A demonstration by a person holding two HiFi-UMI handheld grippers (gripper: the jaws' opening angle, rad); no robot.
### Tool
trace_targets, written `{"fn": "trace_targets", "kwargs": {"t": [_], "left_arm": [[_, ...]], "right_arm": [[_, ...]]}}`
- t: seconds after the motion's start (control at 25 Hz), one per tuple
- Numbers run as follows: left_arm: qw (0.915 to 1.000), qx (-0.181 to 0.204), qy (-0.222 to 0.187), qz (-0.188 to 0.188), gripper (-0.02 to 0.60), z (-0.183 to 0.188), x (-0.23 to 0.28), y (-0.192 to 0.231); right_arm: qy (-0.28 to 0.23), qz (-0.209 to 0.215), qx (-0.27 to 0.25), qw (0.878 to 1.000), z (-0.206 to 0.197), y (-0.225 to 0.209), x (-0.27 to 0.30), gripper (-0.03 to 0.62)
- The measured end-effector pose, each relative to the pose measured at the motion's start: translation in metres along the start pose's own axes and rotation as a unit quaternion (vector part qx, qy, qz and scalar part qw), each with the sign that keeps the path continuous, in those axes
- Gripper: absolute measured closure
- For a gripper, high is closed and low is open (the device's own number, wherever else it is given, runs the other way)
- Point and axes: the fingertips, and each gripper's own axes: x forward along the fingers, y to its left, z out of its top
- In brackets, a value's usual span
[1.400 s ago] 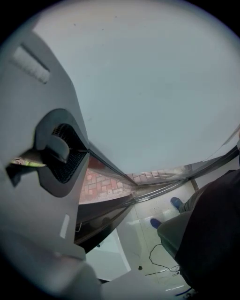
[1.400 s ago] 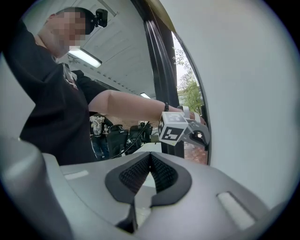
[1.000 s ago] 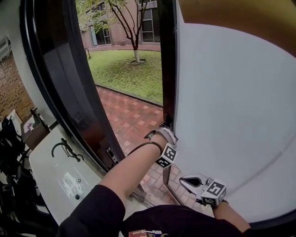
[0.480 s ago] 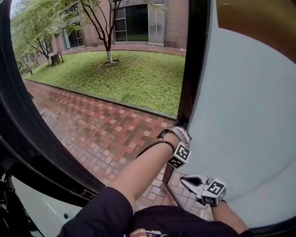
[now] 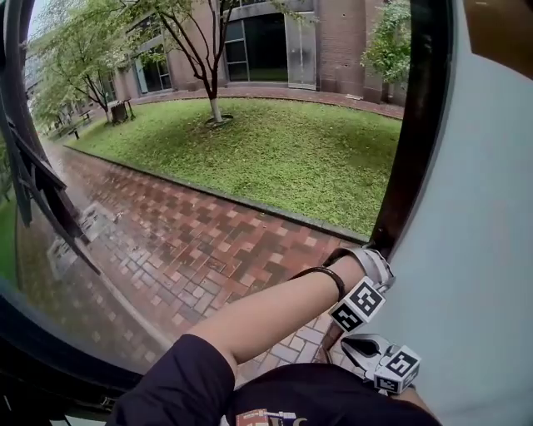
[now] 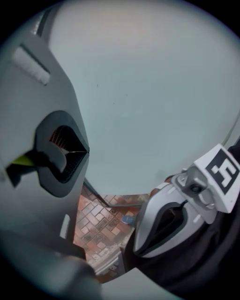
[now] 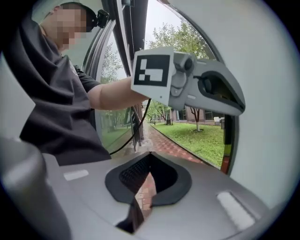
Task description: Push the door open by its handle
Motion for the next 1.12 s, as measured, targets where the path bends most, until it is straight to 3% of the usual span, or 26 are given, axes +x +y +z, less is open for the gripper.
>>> {"fn": "trace_targets", "kwargs": {"t": [0.04,0.16,0.2,0.28,0.36,0.44,0.52,0.56,0.6,0.72,0.76,0.8,0.88,1.0,1.04,1.08,1.12], "left_arm": [[0.9994,-0.009,-0.033,0.000,0.562,0.008,0.004,0.006],[0.9879,-0.065,-0.133,0.045,0.350,0.015,-0.002,0.039],[0.9808,-0.088,-0.155,0.079,0.350,0.010,-0.012,0.052],[0.9565,-0.156,-0.197,0.148,0.346,-0.014,-0.044,0.071],[0.9183,-0.262,-0.230,0.188,0.347,-0.059,-0.078,0.064],[0.8678,-0.379,-0.248,0.206,0.351,-0.120,-0.097,0.028],[0.8018,-0.488,-0.256,0.230,0.393,-0.190,-0.107,-0.022],[0.7603,-0.543,-0.255,0.249,0.431,-0.228,-0.112,-0.048],[0.7128,-0.597,-0.249,0.270,0.468,-0.266,-0.119,-0.075],[0.5619,-0.731,-0.222,0.317,0.581,-0.373,-0.144,-0.155],[0.5214,-0.760,-0.213,0.323,0.581,-0.399,-0.152,-0.181],[0.4902,-0.781,-0.204,0.328,0.581,-0.421,-0.158,-0.204],[0.4492,-0.806,-0.183,0.339,0.581,-0.452,-0.166,-0.239],[0.4040,-0.824,-0.167,0.361,0.581,-0.482,-0.171,-0.265],[0.3974,-0.824,-0.166,0.369,0.581,-0.489,-0.170,-0.267],[0.3983,-0.821,-0.163,0.376,0.581,-0.497,-0.169,-0.265],[0.4049,-0.816,-0.157,0.381,0.581,-0.505,-0.167,-0.261]], "right_arm": [[-0.004,-0.001,0.011,1.000,-0.007,-0.011,-0.002,0.594],[-0.018,-0.007,0.041,0.999,-0.017,-0.059,-0.005,0.594],[-0.018,-0.009,0.046,0.999,-0.017,-0.075,-0.003,0.594],[-0.015,-0.013,0.045,0.999,-0.009,-0.101,0.006,0.594],[-0.011,-0.011,0.038,0.999,0.002,-0.121,0.025,0.594],[-0.011,-0.006,0.025,1.000,0.014,-0.142,0.055,0.594],[-0.014,0.003,0.008,1.000,0.027,-0.166,0.094,0.594],[-0.017,0.006,0.000,1.000,0.035,-0.179,0.117,0.594],[-0.021,0.010,-0.006,1.000,0.046,-0.194,0.142,0.594],[-0.023,0.026,-0.008,0.999,0.078,-0.234,0.216,0.594],[-0.023,0.031,-0.008,0.999,0.088,-0.244,0.238,0.594],[-0.025,0.035,-0.008,0.999,0.099,-0.255,0.257,0.594],[-0.035,0.035,0.000,0.999,0.120,-0.282,0.286,0.594],[-0.040,0.033,0.015,0.999,0.137,-0.326,0.319,0.594],[-0.039,0.034,0.017,0.999,0.140,-0.339,0.328,0.594],[-0.042,0.035,0.017,0.998,0.144,-0.351,0.337,0.594],[-0.045,0.038,0.017,0.998,0.149,-0.362,0.345,0.594]]}}
